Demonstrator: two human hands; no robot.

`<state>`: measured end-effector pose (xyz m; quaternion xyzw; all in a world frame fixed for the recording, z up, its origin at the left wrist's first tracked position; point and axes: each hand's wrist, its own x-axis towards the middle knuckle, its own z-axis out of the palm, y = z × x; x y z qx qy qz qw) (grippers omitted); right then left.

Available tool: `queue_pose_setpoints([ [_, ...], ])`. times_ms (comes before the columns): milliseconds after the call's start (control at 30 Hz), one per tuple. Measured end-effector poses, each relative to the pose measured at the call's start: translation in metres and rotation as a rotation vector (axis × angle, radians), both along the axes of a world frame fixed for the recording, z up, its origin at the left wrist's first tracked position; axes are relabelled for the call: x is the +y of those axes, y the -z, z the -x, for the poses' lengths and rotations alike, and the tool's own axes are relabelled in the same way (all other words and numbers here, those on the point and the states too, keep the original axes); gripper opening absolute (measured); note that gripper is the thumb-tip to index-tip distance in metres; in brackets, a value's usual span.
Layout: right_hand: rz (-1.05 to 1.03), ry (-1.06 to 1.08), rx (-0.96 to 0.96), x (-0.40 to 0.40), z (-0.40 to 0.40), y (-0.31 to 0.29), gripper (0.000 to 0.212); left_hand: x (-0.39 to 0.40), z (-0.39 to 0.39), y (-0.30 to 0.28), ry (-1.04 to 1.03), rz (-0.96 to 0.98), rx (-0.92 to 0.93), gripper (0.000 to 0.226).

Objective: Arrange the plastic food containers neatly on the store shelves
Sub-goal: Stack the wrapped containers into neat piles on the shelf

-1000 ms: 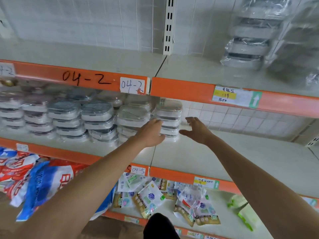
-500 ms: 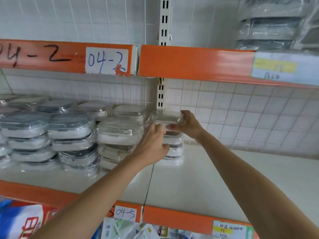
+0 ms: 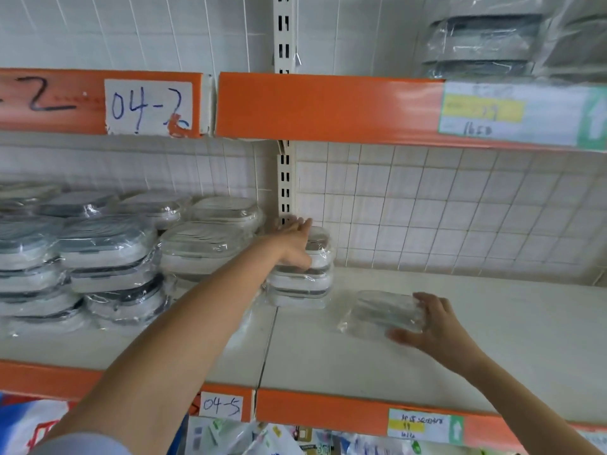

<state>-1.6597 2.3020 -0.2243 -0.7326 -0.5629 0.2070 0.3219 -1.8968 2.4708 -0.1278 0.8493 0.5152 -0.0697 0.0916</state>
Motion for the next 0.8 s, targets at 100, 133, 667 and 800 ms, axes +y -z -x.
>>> queue_pose_setpoints([
  [100, 0.052, -0.110, -0.241, 0.001, -0.002, 0.016, 0.102, -0.004, -0.001, -0.003, 0.027, -0.053, 0.030, 0.093],
  [133, 0.063, -0.141, -0.310, 0.004, -0.002, 0.016, 0.105, -0.008, -0.001, -0.004, 0.051, -0.091, 0.029, 0.090],
  [667, 0.367, -0.019, -0.480, -0.002, 0.063, -0.018, 0.098, -0.131, 0.057, 0.021, 0.310, -0.093, -0.139, 0.091],
  [800, 0.421, -0.136, -0.475, -0.038, 0.099, -0.049, 0.096, -0.167, 0.113, 0.010, 0.176, 0.051, -0.130, 0.090],
])
